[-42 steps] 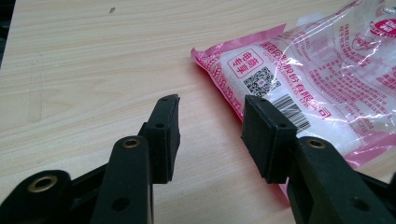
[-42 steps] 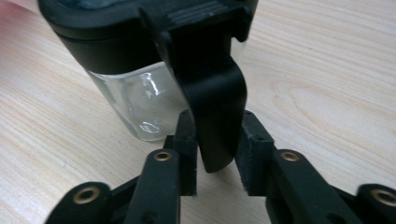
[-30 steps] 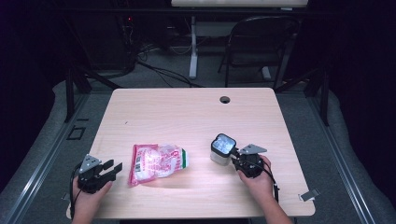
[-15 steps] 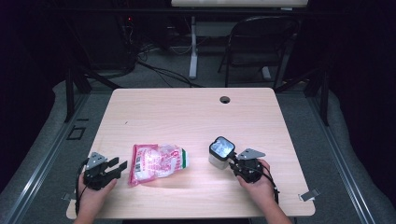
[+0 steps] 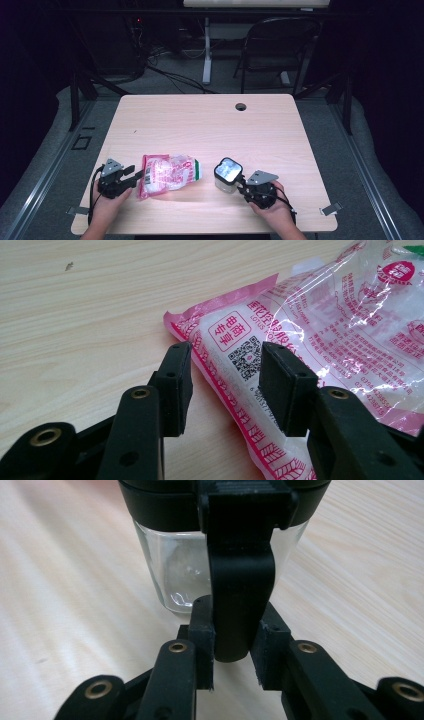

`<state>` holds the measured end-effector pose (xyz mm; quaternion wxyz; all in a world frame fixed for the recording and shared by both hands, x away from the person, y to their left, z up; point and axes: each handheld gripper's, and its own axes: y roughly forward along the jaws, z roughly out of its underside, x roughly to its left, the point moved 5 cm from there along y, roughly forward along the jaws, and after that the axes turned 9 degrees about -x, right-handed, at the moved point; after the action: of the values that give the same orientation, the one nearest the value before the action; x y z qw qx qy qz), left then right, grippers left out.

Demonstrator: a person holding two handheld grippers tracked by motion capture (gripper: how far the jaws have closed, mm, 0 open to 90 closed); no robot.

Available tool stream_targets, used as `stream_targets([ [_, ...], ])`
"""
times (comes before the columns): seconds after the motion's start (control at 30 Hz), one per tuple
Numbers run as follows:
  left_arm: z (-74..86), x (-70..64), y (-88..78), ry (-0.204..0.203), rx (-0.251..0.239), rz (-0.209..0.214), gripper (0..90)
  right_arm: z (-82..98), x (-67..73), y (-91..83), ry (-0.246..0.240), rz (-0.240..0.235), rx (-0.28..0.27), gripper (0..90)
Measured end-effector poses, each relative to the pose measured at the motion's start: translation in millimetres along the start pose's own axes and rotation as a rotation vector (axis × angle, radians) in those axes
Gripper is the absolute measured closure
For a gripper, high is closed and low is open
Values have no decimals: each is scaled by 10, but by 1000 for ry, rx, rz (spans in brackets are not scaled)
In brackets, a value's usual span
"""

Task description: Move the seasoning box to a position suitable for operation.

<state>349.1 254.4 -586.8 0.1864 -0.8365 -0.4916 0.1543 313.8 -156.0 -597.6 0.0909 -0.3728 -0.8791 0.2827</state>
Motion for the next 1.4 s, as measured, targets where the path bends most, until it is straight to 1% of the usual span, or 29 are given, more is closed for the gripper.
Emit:
stream_targets([
  [0.17, -1, 12, 12, -3, -1, -1, 562, -23, 155, 19, -43, -65, -9, 739],
  [0.27, 2, 24, 9, -11, -3, -4, 561, -6, 163, 28, -53, -65, 9, 738],
  [0.33, 5, 30, 1, -6, -3, -5, 561, 2, 138, 37, -39, -69, 4, 738],
  [0.37, 7, 30, -5, -8, -2, -6, 560, 3, 125, 40, -27, -66, -1, 737],
  [0.5, 14, 44, -25, -12, -4, -10, 555, 7, 76, 42, -3, -62, -7, 731],
  [0.6, 20, 51, -31, -21, -2, -13, 551, 14, 30, 40, 26, -59, -15, 693],
  [0.67, 22, 57, -35, -18, 1, -16, 546, 18, -2, 31, 33, -48, -14, 694],
  [0.8, 29, 57, -29, -26, -4, -21, 542, 24, -61, 29, 55, -21, -18, 698],
  [0.87, 30, 58, -31, -26, -4, -21, 542, 24, -72, 29, 59, -20, -20, 700],
  [0.9, 29, 60, -32, -26, -6, -21, 542, 23, -87, 28, 71, -12, -23, 700],
  [0.93, 29, 60, -32, -26, -6, -21, 542, 23, -94, 24, 66, -11, -19, 700],
  [1.07, 27, 66, -44, -28, -9, -20, 542, 15, -95, 8, 69, -13, -30, 688],
  [1.1, 25, 64, -49, -30, -10, -17, 542, 10, -93, -7, 106, -25, -34, 668],
  [1.17, 18, 53, -49, -35, -15, -15, 539, 5, -108, -31, 125, -23, -32, 653],
  [1.23, 10, 36, -50, -30, -20, -5, 538, 3, -121, -55, 137, -20, -31, 637],
  [1.33, 1, 8, -47, -24, -17, 3, 530, -3, -126, -84, 136, -3, -37, 605],
  [1.4, -7, 0, -48, -25, -17, 2, 522, -4, -127, -104, 124, 13, -23, 596],
])
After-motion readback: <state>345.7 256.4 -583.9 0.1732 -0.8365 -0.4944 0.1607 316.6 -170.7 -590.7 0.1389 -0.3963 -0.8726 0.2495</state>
